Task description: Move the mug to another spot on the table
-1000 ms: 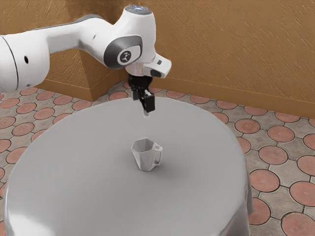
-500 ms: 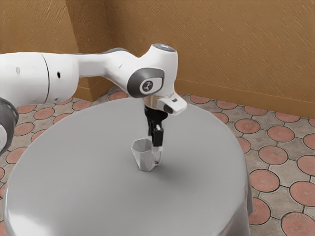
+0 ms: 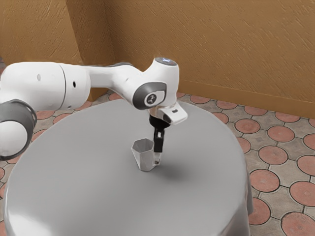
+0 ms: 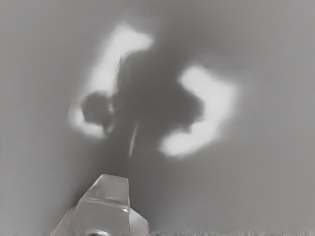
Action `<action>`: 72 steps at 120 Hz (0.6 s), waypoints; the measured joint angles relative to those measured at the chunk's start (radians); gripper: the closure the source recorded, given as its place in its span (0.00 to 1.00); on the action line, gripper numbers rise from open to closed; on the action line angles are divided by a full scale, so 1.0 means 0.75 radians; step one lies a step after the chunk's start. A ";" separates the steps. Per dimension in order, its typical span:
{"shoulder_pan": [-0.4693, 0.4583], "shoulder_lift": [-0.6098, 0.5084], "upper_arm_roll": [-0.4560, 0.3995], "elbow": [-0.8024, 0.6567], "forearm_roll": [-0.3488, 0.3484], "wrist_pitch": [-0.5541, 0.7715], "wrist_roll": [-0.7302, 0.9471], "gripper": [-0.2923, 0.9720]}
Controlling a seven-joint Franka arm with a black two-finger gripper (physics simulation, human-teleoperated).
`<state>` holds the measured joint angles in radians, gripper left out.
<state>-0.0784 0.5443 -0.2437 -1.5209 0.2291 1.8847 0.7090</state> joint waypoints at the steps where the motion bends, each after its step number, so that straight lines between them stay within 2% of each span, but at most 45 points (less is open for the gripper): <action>1: 0.001 0.002 0.001 0.000 0.000 0.001 0.003 0.23; 46: 0.010 0.111 0.006 0.057 0.005 0.026 0.117 0.24; 72: 0.011 0.115 0.004 0.058 0.034 0.029 0.156 0.41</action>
<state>-0.0705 0.6308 -0.2408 -1.4776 0.2546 1.9068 0.8259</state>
